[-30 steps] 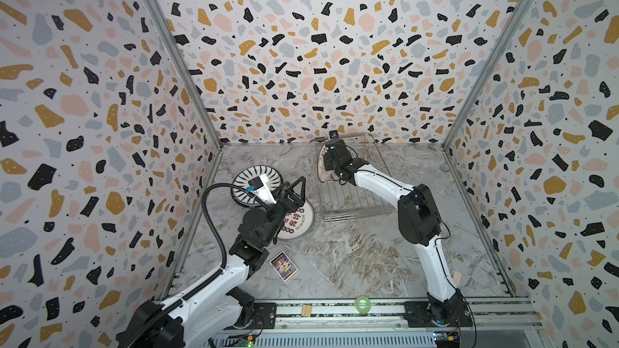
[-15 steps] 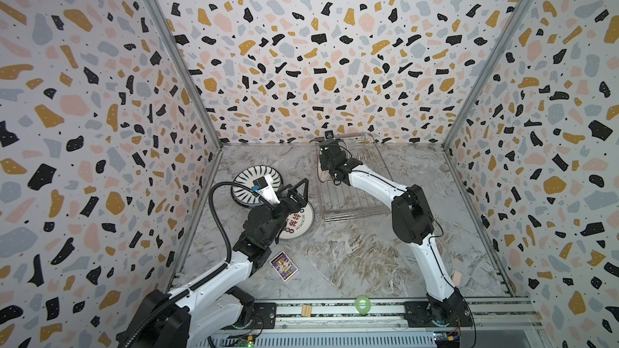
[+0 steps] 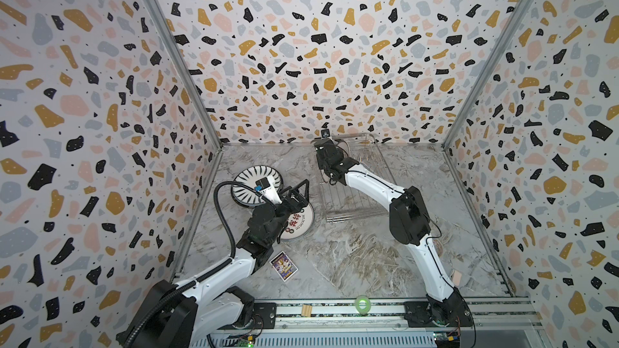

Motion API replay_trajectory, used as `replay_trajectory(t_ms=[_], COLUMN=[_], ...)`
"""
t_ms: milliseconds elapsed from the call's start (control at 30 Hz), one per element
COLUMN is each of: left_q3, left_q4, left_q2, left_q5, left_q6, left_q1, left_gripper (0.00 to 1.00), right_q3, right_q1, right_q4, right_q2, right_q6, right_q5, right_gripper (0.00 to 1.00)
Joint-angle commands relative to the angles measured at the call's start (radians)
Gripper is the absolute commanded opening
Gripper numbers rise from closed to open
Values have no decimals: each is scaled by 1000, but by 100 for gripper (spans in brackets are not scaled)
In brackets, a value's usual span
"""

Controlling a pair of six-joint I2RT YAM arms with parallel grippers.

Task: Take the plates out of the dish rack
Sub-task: 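Push the right gripper down between the sunburst plates in the rack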

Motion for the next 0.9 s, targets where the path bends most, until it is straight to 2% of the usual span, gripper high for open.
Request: replay_trajectory(t_ms=[0,133,467,867], left_q3=[4,0,-58,-82], left_q4=[32,15,-11,-9], left_q2=[-6,-25,-125,-187], left_q5=[-33,-49,-131,-121], left_q6=[3,12,24,37], left_q1=[-4,-4,-4,-4], left_gripper=[100,100,100,100], right_q3=[57,74,-29,-289], right_q1=[3,9,47,92], right_q4=[-35,-38,45,207], right_q2=[-6,-23,-148,-385], right_q6=[-19,-30,-98,-160], right_q5=[59,85,168,207], right_gripper=[6,4,3,2])
